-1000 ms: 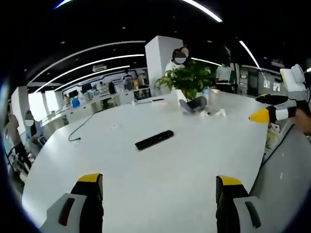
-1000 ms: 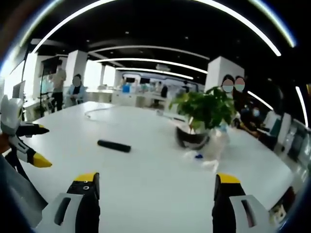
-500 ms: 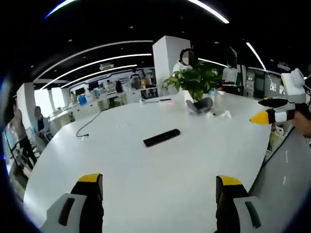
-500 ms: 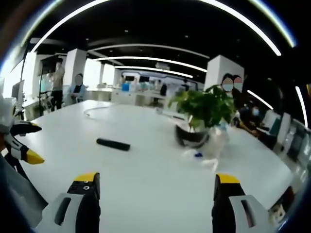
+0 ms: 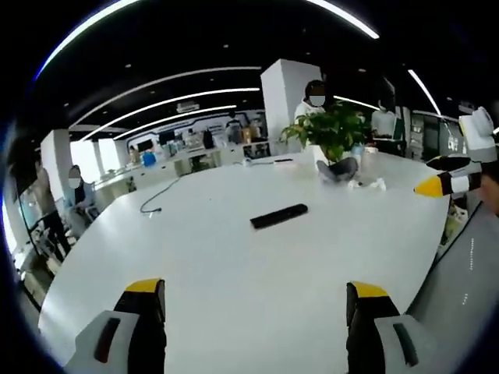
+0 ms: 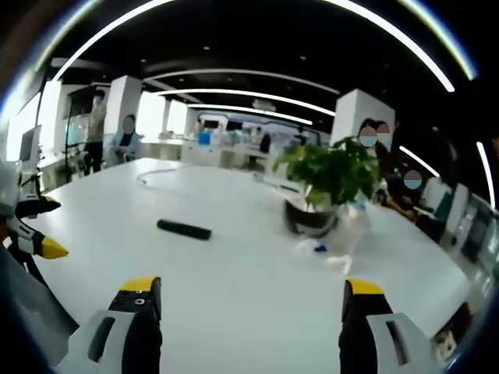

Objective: Press the specified remote control buttons in sequence, fully releasing each button before pressing the next.

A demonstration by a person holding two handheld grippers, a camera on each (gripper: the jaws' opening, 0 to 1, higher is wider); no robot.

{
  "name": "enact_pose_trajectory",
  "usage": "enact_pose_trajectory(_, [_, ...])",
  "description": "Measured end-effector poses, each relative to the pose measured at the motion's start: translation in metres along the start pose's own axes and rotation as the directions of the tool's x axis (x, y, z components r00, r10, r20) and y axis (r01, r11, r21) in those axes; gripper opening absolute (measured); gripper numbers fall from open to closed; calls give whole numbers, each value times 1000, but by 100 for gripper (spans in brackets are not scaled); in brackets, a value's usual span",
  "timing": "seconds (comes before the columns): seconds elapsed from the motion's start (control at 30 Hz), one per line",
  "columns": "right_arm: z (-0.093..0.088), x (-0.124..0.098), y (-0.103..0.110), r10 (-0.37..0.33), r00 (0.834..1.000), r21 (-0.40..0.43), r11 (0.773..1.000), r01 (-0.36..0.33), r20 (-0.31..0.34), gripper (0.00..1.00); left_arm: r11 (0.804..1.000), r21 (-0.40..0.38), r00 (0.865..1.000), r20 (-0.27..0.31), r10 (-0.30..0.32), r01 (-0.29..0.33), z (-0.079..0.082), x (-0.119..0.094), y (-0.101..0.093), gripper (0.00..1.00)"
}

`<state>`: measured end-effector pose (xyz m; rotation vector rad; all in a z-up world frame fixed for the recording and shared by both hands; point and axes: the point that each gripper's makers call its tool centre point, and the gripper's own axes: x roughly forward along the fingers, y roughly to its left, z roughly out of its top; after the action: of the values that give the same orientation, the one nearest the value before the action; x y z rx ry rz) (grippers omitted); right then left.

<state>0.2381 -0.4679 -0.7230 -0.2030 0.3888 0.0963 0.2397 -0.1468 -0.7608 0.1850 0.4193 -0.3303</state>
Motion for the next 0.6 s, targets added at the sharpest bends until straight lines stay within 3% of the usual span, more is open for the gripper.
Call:
enact_pose_trajectory(0.1, [1,-1,-1,-2,1000,4,1000,2,5,95,1000,-25,1000,17,-1,1,3,0,0,100])
enact_pose_trajectory(0.43, [2,-1,-4,-11,1000,19,1000,11,13,96,999,8,999,12,-40,39,2,1,-9,100])
enact_pose_trajectory(0.6, [0,0,0,4,1000,6,1000,-4,3,97,999,17,998,40,-49,49,7,0,-12,100])
